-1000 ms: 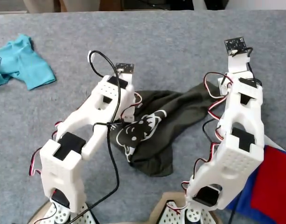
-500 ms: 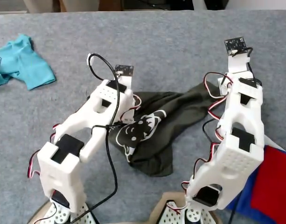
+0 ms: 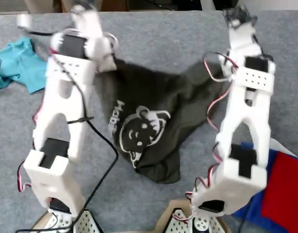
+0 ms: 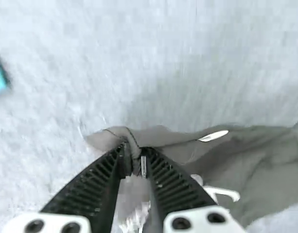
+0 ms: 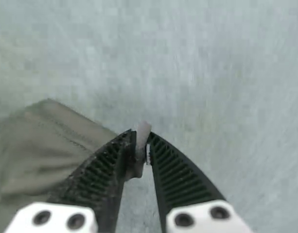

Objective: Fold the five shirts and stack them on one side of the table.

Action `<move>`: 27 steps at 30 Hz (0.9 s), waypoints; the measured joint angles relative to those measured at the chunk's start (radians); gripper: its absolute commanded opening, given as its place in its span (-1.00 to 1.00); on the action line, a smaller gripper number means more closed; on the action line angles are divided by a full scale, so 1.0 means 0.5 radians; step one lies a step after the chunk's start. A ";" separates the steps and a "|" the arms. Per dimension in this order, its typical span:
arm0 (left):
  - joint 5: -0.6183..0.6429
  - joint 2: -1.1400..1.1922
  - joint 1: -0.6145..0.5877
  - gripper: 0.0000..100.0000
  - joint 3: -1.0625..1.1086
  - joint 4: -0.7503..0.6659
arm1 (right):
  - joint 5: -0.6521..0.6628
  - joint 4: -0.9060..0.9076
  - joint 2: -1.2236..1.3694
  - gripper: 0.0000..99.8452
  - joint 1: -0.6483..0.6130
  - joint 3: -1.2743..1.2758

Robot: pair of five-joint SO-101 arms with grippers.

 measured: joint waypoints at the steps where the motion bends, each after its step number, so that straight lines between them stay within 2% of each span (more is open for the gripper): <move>1: 0.015 0.000 -0.037 -0.96 -0.120 0.031 | 0.000 0.046 -0.064 -0.99 -0.034 -0.068; 6: 0.015 0.000 -0.175 -0.96 -0.807 0.252 | -0.003 0.245 -0.359 -0.99 -0.120 -0.466; 13: -0.009 -0.212 -0.430 -0.96 -1.633 0.288 | -0.123 0.500 -0.746 -0.99 -0.126 -1.243; 20: -0.249 -0.801 -0.470 -0.96 -1.528 0.288 | -0.126 0.546 -0.982 -0.99 -0.126 -1.989; 27: -0.439 -1.378 -0.470 -0.96 -1.074 0.288 | -0.003 0.654 -1.123 -0.99 -0.126 -2.142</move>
